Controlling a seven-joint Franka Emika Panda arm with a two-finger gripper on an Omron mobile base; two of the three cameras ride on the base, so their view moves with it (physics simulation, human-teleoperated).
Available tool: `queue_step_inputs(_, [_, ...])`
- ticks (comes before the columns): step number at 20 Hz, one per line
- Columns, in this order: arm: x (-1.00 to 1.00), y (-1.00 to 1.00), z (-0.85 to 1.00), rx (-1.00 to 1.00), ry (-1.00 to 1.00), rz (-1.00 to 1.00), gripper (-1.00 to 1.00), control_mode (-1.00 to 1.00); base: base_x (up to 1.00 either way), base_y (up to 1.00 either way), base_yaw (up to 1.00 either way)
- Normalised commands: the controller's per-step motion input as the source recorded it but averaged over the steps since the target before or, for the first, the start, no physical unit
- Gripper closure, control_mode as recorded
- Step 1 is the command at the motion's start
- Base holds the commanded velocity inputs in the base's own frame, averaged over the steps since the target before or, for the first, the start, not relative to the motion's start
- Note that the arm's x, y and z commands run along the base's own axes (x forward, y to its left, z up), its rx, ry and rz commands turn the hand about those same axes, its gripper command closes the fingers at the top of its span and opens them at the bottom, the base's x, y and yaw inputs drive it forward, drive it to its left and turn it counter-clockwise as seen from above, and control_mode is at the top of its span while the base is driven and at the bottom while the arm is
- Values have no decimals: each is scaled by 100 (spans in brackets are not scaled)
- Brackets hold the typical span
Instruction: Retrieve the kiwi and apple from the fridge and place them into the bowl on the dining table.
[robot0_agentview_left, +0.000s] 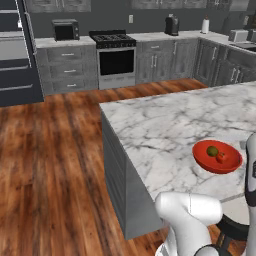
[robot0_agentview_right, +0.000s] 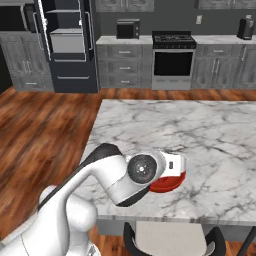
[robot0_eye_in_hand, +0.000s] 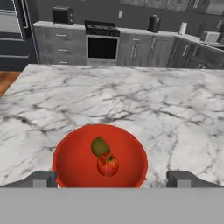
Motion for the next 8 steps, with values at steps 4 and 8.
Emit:
queue_step_inputs(4, [-50, 64, 52, -20, -21, 1, -100, -100, 0, 0, 0])
queue_step_inputs(8, [-34, 74, 55, -24, -16, 0, -100, -100, 0, 0, 0])
